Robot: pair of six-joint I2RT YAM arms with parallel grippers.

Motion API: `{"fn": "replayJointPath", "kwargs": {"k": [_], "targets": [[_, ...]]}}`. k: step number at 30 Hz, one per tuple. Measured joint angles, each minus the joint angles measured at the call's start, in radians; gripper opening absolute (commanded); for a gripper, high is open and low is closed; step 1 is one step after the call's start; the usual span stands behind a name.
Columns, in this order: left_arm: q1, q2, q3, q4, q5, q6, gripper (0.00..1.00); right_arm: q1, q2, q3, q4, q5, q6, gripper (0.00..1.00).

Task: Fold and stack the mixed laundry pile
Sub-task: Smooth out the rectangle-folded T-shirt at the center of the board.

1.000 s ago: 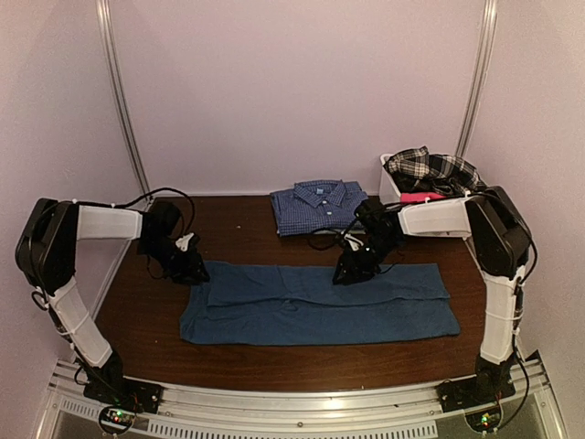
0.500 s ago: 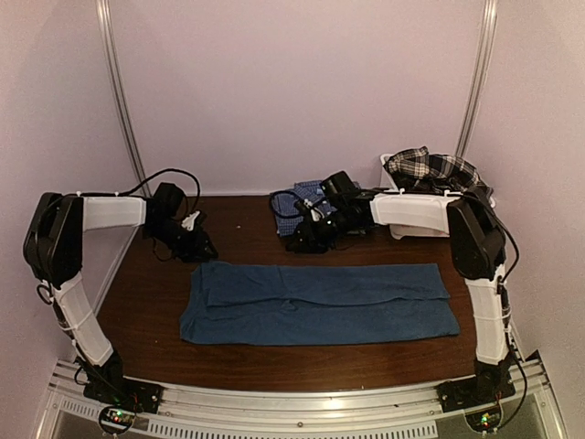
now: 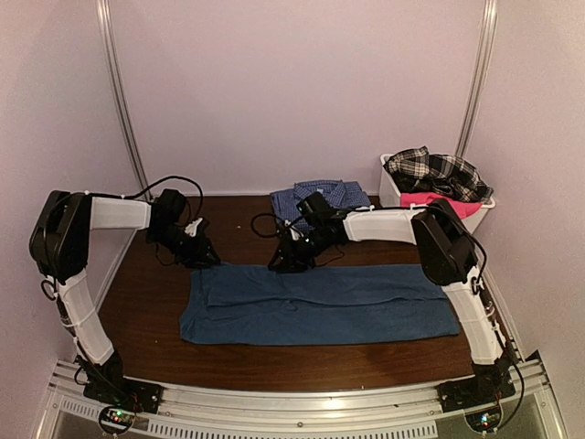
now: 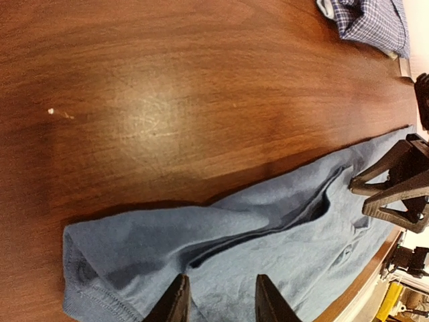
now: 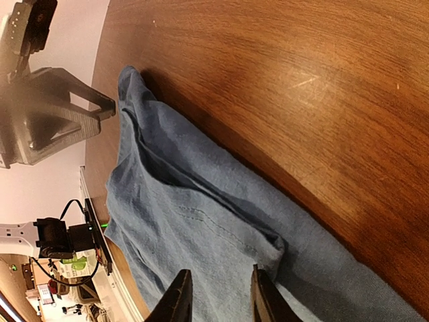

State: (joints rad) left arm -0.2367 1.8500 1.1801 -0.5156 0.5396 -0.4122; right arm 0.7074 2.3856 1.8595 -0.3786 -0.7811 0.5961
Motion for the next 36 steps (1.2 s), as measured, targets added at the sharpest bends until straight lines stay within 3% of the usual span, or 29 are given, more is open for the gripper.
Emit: {"fn": "replayJointPath", "kwargs": {"k": [4, 19, 26, 33, 36], "targets": [[0.0, 0.02, 0.0, 0.0, 0.0, 0.0, 0.35, 0.0, 0.008, 0.012, 0.001, 0.0, 0.01, 0.28], [-0.012, 0.057, 0.002, 0.015, 0.001, 0.0, 0.36, -0.001, 0.041, 0.07, -0.06, 0.07, 0.007, 0.39], [-0.021, 0.081, 0.008, 0.015, 0.001, 0.002, 0.26, -0.001, 0.061, 0.098, -0.063, 0.075, 0.015, 0.3], [-0.027, 0.081, 0.018, 0.016, 0.003, 0.011, 0.0, -0.001, 0.07, 0.102, -0.059, 0.069, 0.017, 0.04], [-0.027, 0.079, 0.019, 0.016, 0.005, 0.021, 0.0, -0.001, 0.07, 0.103, -0.059, 0.061, 0.013, 0.0]]}}
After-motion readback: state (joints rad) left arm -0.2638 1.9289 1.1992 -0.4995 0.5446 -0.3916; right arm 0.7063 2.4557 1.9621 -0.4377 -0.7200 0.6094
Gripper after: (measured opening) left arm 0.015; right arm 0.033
